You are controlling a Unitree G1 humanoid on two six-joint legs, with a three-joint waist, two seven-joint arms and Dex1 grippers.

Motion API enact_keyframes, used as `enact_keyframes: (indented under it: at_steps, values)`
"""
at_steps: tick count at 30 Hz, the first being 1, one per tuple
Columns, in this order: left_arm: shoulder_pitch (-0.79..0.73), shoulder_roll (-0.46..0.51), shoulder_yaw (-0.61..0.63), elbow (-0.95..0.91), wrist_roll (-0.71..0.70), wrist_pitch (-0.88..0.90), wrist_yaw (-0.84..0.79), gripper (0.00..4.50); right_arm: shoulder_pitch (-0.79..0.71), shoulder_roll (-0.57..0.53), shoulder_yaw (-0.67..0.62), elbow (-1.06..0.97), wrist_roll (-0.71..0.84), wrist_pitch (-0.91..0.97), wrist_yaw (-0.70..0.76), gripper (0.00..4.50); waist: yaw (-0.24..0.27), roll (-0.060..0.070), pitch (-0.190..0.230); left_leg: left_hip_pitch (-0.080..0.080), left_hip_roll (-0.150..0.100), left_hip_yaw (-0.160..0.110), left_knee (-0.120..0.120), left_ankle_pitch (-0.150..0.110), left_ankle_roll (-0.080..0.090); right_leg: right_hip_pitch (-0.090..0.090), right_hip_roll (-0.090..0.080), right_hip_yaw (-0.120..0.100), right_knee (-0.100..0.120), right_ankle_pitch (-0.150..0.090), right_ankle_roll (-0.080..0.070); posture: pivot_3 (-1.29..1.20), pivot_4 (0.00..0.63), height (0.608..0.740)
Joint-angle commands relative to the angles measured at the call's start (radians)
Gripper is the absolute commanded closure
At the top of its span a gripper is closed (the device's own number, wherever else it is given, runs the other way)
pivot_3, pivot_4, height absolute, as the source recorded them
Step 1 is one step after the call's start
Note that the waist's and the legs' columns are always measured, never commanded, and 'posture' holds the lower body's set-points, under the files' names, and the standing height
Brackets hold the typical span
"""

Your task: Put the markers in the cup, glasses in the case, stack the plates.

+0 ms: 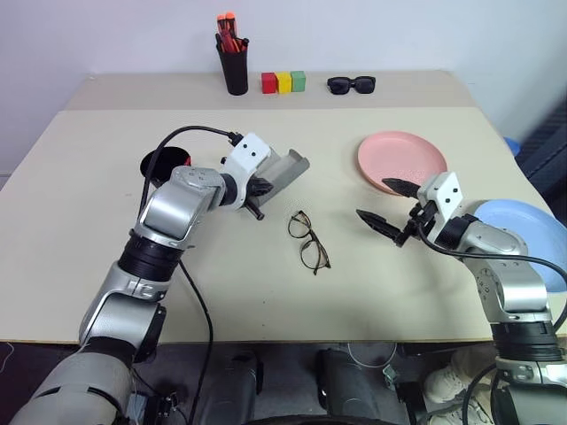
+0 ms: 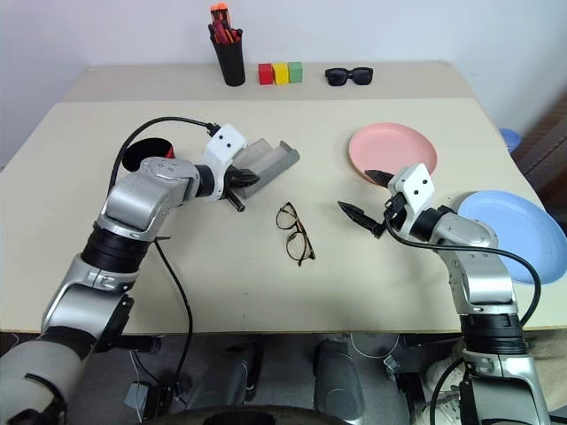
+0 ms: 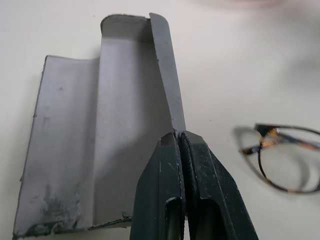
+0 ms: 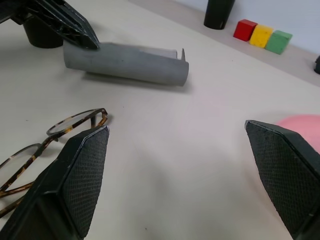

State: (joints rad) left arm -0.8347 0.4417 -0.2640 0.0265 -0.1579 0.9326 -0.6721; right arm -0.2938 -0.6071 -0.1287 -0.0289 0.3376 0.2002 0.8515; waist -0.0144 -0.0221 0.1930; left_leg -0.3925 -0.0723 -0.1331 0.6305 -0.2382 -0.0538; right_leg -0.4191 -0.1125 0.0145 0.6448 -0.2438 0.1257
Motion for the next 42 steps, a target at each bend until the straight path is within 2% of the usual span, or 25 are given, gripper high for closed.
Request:
enact_keyframes:
  at_steps: [1,10,17,30,42]
  values:
    - [0.006,0.044,-0.012,-0.100,-0.007,-0.041,-0.053,4.42,-0.009,0.000,-0.021,-0.005,0.010,-0.024,-0.004,0.05,0.000,0.000,0.000,0.000,0.000,0.000,0.000,0.000,0.000,0.000,0.000,0.000,0.000,0.000,0.000,0.00,0.150,0.740]
    - [0.077,0.106,-0.015,-0.192,-0.016,-0.081,-0.119,4.42,-0.015,0.006,-0.014,0.013,0.007,-0.045,-0.007,0.05,-0.002,0.000,0.000,0.000,0.000,0.000,0.000,0.000,0.000,0.000,0.000,0.000,0.000,0.000,0.000,0.00,0.150,0.740]
    - [0.154,0.198,-0.005,-0.290,-0.042,-0.101,-0.182,4.42,-0.018,0.008,-0.004,-0.008,0.007,-0.034,-0.020,0.05,-0.002,0.000,0.000,0.000,0.000,0.000,0.000,0.000,0.000,0.000,0.000,0.000,0.000,0.000,0.000,0.00,0.150,0.740]
    - [0.248,0.286,0.014,-0.411,-0.098,-0.085,-0.230,4.42,-0.038,0.017,0.007,0.013,0.004,-0.044,-0.022,0.05,-0.003,0.000,0.000,0.000,0.001,0.000,0.000,0.000,0.000,0.000,0.000,0.000,0.000,0.000,0.000,0.00,0.150,0.740]
    - [0.246,0.280,-0.015,-0.392,-0.100,-0.118,-0.249,4.42,-0.029,0.018,0.003,0.024,0.004,-0.053,-0.015,0.05,-0.001,0.000,0.000,0.000,0.001,0.000,0.000,0.000,0.000,0.000,0.000,0.000,0.000,0.000,0.000,0.00,0.150,0.740]
